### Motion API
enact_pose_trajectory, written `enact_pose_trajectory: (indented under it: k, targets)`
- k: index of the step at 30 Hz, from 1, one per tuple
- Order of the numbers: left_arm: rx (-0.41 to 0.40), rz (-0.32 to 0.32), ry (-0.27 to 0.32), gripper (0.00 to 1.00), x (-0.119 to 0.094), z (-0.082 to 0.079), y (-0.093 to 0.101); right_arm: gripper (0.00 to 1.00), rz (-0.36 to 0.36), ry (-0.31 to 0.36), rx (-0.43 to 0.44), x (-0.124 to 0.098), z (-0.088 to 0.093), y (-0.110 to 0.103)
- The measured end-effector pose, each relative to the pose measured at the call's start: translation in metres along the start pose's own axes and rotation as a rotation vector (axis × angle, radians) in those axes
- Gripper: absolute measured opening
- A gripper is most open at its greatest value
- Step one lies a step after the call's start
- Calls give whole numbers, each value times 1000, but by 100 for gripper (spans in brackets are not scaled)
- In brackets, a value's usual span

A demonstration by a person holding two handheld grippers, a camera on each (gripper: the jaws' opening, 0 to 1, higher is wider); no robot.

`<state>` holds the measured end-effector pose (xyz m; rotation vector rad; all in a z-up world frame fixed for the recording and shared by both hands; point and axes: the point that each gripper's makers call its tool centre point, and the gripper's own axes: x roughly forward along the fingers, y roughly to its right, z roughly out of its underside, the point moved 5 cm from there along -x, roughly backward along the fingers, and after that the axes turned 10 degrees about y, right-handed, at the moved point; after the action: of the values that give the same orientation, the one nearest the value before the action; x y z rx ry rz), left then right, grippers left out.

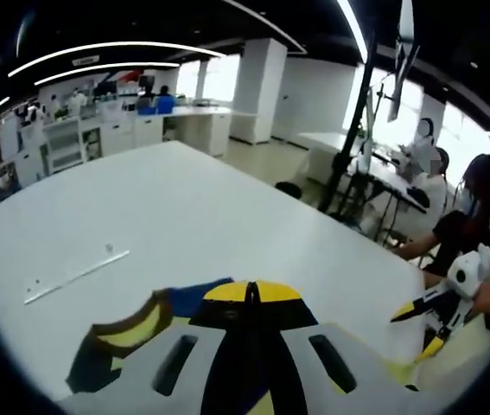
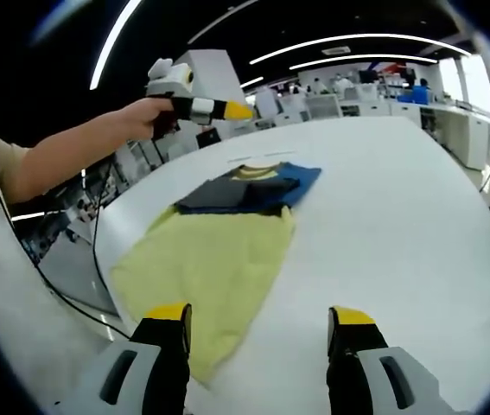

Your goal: Fold the garment on the visible template until the final outline fits inside the template.

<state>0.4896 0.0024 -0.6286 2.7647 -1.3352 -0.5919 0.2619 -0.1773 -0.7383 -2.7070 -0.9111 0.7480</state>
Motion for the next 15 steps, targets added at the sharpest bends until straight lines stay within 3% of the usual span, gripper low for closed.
enact_pose_trajectory:
  k: [8, 15]
  targets:
    - [34, 16, 11, 20, -1, 11, 0, 62, 2, 4, 4, 1, 0, 2]
    - [39, 52, -29, 16, 6, 33, 9, 62, -4, 1, 3, 2, 1, 0]
